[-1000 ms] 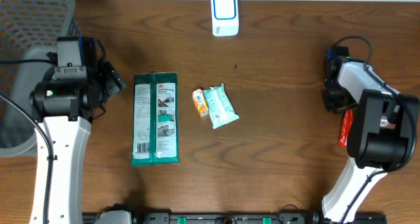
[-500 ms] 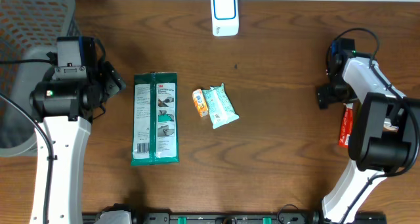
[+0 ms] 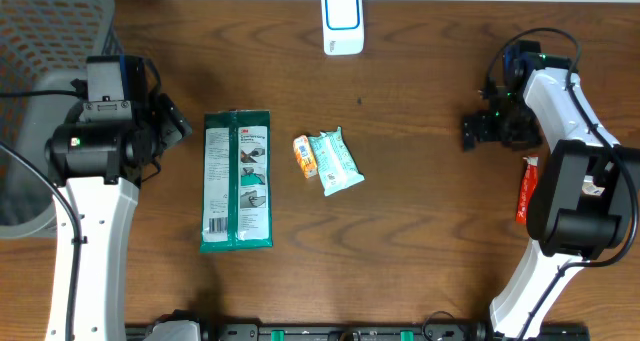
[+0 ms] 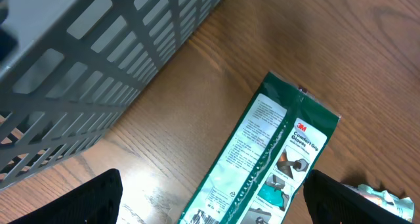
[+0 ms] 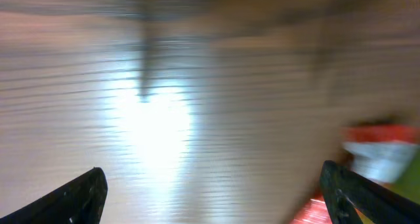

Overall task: Scan the item barcode
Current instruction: 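Move the right gripper to the mint-green wipes pack and grasp it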

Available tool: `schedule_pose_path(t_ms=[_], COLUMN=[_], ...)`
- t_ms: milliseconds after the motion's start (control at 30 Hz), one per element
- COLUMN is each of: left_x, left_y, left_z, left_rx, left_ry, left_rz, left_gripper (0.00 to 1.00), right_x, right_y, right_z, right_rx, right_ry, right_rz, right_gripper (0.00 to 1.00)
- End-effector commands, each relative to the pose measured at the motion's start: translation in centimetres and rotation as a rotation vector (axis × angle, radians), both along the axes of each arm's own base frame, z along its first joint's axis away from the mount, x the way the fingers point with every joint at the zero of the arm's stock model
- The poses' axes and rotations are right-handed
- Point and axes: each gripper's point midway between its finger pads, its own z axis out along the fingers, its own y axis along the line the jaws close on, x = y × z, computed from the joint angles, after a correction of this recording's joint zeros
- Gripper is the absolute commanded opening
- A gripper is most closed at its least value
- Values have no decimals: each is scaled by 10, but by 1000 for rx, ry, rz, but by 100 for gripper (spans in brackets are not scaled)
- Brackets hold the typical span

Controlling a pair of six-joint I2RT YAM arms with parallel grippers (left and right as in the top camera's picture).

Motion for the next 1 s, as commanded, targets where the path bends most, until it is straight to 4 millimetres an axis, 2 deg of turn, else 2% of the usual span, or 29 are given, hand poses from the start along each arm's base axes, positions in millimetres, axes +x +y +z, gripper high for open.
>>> schedule_pose_path(t_ms=[0, 133, 367, 533, 667, 800, 967], left_x=[-1, -1, -1, -1, -1, -1, -1], left_y=[3, 3, 3, 3, 3, 3, 3], left_z=[4, 4, 4, 4, 4, 4, 4], left_rx=[18, 18, 18, 18, 18, 18, 18], left_ry=[-6, -6, -6, -6, -6, -6, -6], left_rz=[0, 0, 0, 0, 0, 0, 0], left_gripper=[89, 89, 89, 89, 89, 89, 89], right_x=[12, 12, 11, 12, 13, 10, 6], right_y=[62, 93, 129, 176, 222, 258, 275], right_z=[12, 23, 24, 23, 24, 19, 9], right_rx=[317, 490, 504, 507, 512, 438, 237], right_ry=[-48, -55, -48, -78, -132, -175, -223], right_rz=[-9, -9, 54, 173, 297, 376, 397], right_gripper=[99, 99, 95, 89, 85, 83, 82])
